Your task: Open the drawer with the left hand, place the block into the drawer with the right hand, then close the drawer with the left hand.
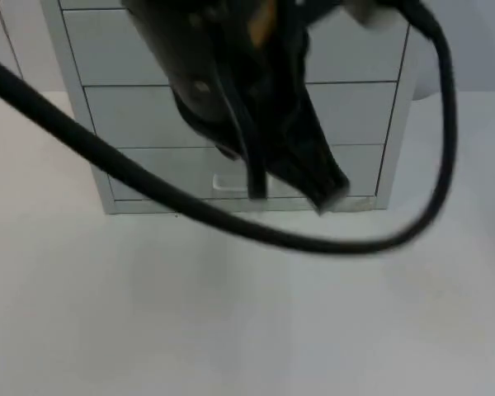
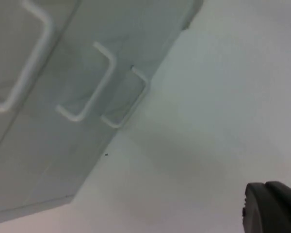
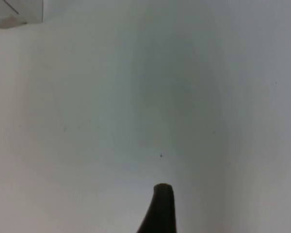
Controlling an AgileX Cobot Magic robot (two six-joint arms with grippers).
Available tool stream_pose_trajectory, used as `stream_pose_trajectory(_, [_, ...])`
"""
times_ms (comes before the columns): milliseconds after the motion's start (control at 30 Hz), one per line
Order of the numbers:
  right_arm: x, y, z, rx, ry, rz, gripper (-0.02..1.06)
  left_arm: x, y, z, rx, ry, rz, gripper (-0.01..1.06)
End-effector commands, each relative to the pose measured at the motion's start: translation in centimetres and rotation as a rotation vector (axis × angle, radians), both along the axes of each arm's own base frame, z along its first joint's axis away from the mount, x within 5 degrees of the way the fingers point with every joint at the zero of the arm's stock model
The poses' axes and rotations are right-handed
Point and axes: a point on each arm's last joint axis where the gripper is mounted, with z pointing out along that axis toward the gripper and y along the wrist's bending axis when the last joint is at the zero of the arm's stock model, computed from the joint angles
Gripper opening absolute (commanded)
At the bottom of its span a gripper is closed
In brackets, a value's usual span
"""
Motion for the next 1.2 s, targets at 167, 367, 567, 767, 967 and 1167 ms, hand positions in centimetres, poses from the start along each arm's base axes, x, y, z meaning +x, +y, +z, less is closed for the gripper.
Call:
stream_pose_trajectory(167, [-1.6,0.0,2.2,-0.012,-0.126,0.03,0.69,1.8,6.8,4.6,-0.198,0.059,0.142,0.0])
stream_pose_trajectory(367, [-3.1,0.3,4.0,0.002,-0.234,0.074,0.69,0.4,13.7,6.2,-0.339,-0.018,0.304,0.0])
stream_pose_trajectory(567, [-5.1,2.3,5.5,-0.007,-0.329,0.257,0.69,-4.1,18.5,6.3,-0.546,-0.143,0.446,0.0])
stream_pose_trajectory(767, [-6.9,3.6,6.5,-0.01,-0.4,0.374,0.69,-8.1,20.4,6.0,-0.631,-0.226,0.478,0.0])
stream_pose_trajectory(967, [-8.9,3.8,6.9,0.009,-0.479,0.425,0.69,-13.1,21.8,6.5,-0.698,-0.33,0.445,0.0])
stream_pose_trajectory(1167, [-11.4,3.0,7.4,0.028,-0.608,0.408,0.69,-17.8,23.3,5.8,-0.747,-0.442,0.425,0.0])
